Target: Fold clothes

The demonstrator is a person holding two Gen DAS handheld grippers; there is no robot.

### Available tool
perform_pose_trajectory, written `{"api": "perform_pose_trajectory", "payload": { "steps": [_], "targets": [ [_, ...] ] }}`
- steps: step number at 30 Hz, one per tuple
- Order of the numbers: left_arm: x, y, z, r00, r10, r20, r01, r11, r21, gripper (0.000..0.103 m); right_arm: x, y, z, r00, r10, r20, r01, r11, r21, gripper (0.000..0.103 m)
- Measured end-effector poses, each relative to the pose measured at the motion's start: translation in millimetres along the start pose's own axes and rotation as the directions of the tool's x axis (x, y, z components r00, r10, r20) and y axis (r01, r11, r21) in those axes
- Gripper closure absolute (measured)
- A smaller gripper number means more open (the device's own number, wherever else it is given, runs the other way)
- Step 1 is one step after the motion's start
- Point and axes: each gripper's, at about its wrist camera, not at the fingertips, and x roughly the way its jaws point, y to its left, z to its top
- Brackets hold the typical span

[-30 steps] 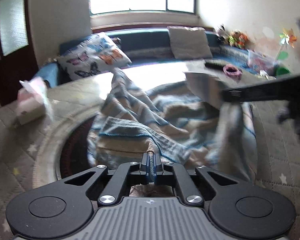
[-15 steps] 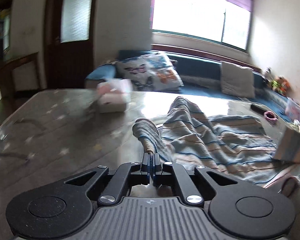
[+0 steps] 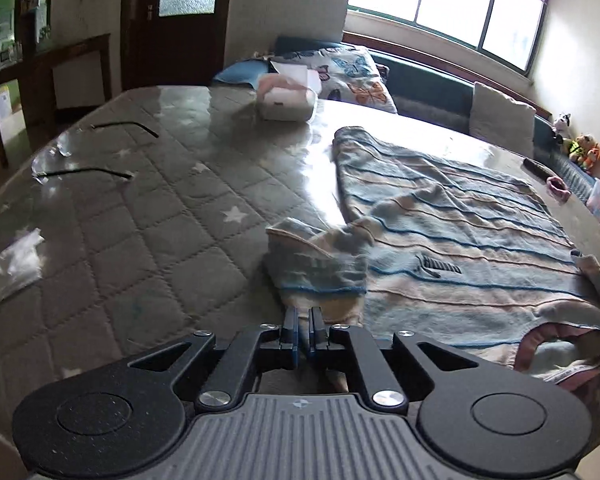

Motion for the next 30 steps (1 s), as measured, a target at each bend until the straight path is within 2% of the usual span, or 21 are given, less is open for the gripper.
{"api": "perform_pose_trajectory", "payload": {
  "steps": [1, 2, 3, 4, 6, 8, 12, 14, 15, 16, 17, 19, 22, 24, 27, 30],
  "targets": [
    [-2.8, -0.2, 2.7, 1.0, 0.008, 0.011, -0.008, 1.0, 0.003, 0.084, -1.6, 1.3, 1.2, 1.0, 0.003, 0.007, -0.003, 1.0, -0.013, 0.071],
    [-5.4, -0.4, 5.2, 1.0, 0.017, 0.023, -0.017, 1.0, 0.005, 0.069, -2.7, 2.7, 2.4, 1.0, 0.006, 0.014, -0.006, 1.0, -0.025, 0.065],
    [-7.7, -0.7, 7.4, 0.999, 0.028, 0.038, -0.028, 1.0, 0.006, 0.063, -0.4, 4.2, 4.3, 1.0, 0.014, 0.014, -0.013, 0.999, -0.031, 0.063],
    [-9.5, -1.1, 9.4, 0.998, 0.037, 0.051, -0.038, 0.999, 0.007, 0.058, 1.9, 5.7, 6.2, 1.0, 0.022, 0.015, -0.021, 0.999, -0.038, 0.063],
    [-10.2, -2.3, 13.1, 0.997, 0.046, 0.066, -0.046, 0.999, 0.011, 0.056, 6.8, 8.7, 10.0, 0.999, 0.038, 0.016, -0.037, 0.998, -0.05, 0.063],
    [-7.9, -4.9, 17.4, 0.997, 0.044, 0.07, -0.046, 0.999, 0.017, 0.049, 16.8, 13.3, 13.7, 0.998, 0.063, 0.01, -0.063, 0.996, -0.063, 0.059],
    [2.0, -15.2, 23.5, 0.997, 0.041, 0.07, -0.043, 0.998, 0.038, 0.044, 37.0, 19.1, 22.1, 0.996, 0.091, -0.008, -0.091, 0.993, -0.07, 0.056],
    [7.6, -20.7, 26.4, 0.997, 0.039, 0.068, -0.042, 0.998, 0.049, 0.043, 44.3, 19.4, 26.1, 0.994, 0.109, -0.014, -0.109, 0.992, -0.06, 0.06],
    [10.6, -23.5, 27.8, 0.997, 0.038, 0.066, -0.042, 0.998, 0.054, 0.043, 48.5, 18.4, 28.2, 0.993, 0.115, -0.015, -0.116, 0.992, -0.052, 0.066],
    [14.2, -26.5, 29.1, 0.997, 0.037, 0.062, -0.04, 0.997, 0.058, 0.042, 49.2, 17.8, 28.7, 0.993, 0.117, -0.012, -0.117, 0.992, -0.049, 0.083],
    [17.5, -29.4, 30.2, 0.998, 0.033, 0.058, -0.037, 0.997, 0.063, 0.042, 47.9, 16.4, 29.6, 0.994, 0.11, -0.003, -0.11, 0.993, -0.045, 0.093],
    [23.5, -34.8, 32.3, 0.998, 0.025, 0.051, -0.028, 0.997, 0.074, 0.042, 45.0, 13.3, 31.1, 0.995, 0.096, 0.016, -0.095, 0.995, -0.037, 0.1],
    [30.3, -43.8, 34.9, 0.999, 0.013, 0.048, -0.018, 0.996, 0.092, 0.041, 31.9, 5.7, 28.3, 0.998, 0.034, 0.056, -0.033, 0.999, -0.034, 0.101],
    [33.4, -50.2, 35.1, 0.999, 0.0, 0.045, -0.005, 0.995, 0.103, 0.038, 17.5, -5.8, 23.6, 0.995, -0.044, 0.089, 0.045, 0.999, -0.008, 0.101],
    [37.1, -60.1, 33.6, 0.999, -0.027, 0.037, 0.022, 0.992, 0.123, 0.036, 6.2, -23.6, 14.9, 0.989, -0.128, 0.074, 0.124, 0.991, 0.051, 0.101],
    [39.9, -70.3, 28.9, 0.999, -0.049, 0.021, 0.045, 0.988, 0.145, 0.031, 0.2, -32.5, 8.5, 0.984, -0.173, 0.052, 0.169, 0.983, 0.075, 0.092]
  ]
}}
